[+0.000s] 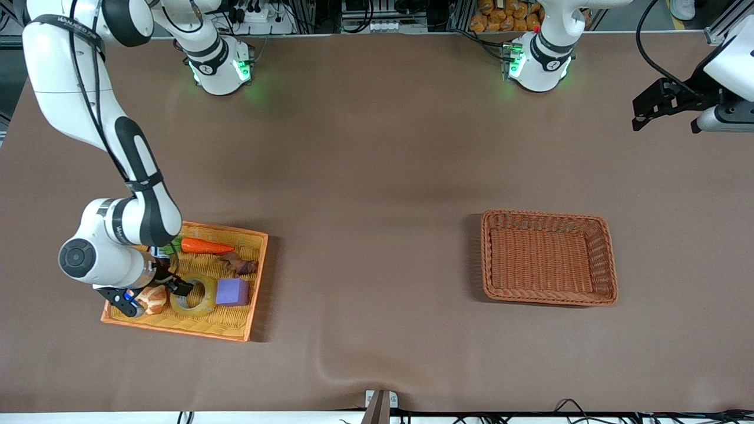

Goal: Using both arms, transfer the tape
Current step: 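Lower the right gripper and grasp the yellow tape roll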

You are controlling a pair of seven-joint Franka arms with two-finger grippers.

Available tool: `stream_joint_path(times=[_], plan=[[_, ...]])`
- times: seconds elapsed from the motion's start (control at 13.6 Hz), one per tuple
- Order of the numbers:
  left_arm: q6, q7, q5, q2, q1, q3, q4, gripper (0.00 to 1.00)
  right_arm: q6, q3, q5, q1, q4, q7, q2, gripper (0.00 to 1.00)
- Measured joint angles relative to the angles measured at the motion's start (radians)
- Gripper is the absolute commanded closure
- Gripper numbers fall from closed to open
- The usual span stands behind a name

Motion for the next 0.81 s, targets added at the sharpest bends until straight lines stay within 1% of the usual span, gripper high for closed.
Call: stream_joint_path(times=[0.29,0.52,0.66,0.81], plan=[[0.0,0.0,0.0,0.0,0.0,0.001,-0.003,0.0,-0.097,0.01,0.0,0.01,0.018,0.003,-0.024,1.0],[0.001,0.0,0.0,0.0,0.001,0.001,-0.005,0.0,-0.173,0.01,0.0,0.011,0.032,0.004,-0.075,1.0],[0.002,0.0,0.0,0.0,0.001,0.001,-0.007,0.0,-0.248,0.01,0.0,0.011,0.065,0.004,-0.119,1.0],[0.002,0.0,0.0,0.0,0.001,0.001,-0.009,0.0,-0.36,0.015,0.0,0.012,0.128,0.004,-0.15,1.0]])
